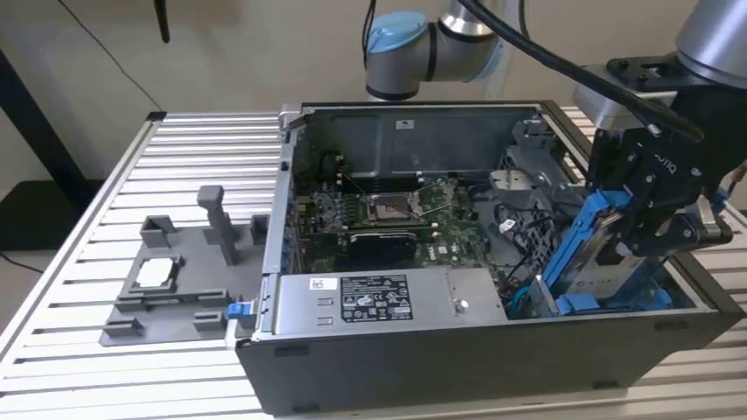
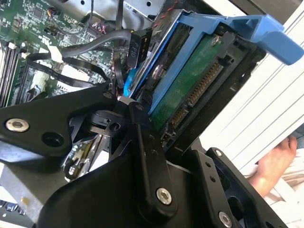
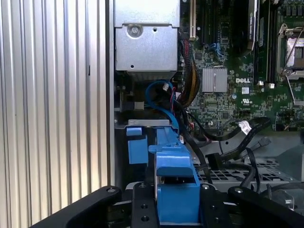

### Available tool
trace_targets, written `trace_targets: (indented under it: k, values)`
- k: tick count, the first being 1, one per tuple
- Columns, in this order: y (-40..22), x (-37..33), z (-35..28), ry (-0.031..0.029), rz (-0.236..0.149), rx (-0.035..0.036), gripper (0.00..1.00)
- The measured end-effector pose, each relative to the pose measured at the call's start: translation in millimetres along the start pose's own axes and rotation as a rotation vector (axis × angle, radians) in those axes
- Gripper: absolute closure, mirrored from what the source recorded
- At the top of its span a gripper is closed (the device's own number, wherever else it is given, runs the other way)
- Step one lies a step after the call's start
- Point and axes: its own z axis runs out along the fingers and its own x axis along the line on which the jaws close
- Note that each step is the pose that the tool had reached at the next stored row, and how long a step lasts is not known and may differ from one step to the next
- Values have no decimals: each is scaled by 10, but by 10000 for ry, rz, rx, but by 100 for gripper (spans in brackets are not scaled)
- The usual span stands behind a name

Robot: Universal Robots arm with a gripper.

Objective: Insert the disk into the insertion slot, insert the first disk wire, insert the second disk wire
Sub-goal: 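Insert the disk into the insertion slot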

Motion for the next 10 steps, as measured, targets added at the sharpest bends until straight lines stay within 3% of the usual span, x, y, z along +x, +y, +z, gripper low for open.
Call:
trace_targets:
  k: [1,3,4,8,10]
  values:
    - [0,0,1,-2,0,0,60]
    - [0,0,1,-4,0,0,60]
    - [0,0,1,-3,0,0,54]
    - [0,0,-4,-5,48,1,54]
    - [0,-1,-35,-4,265,8,54]
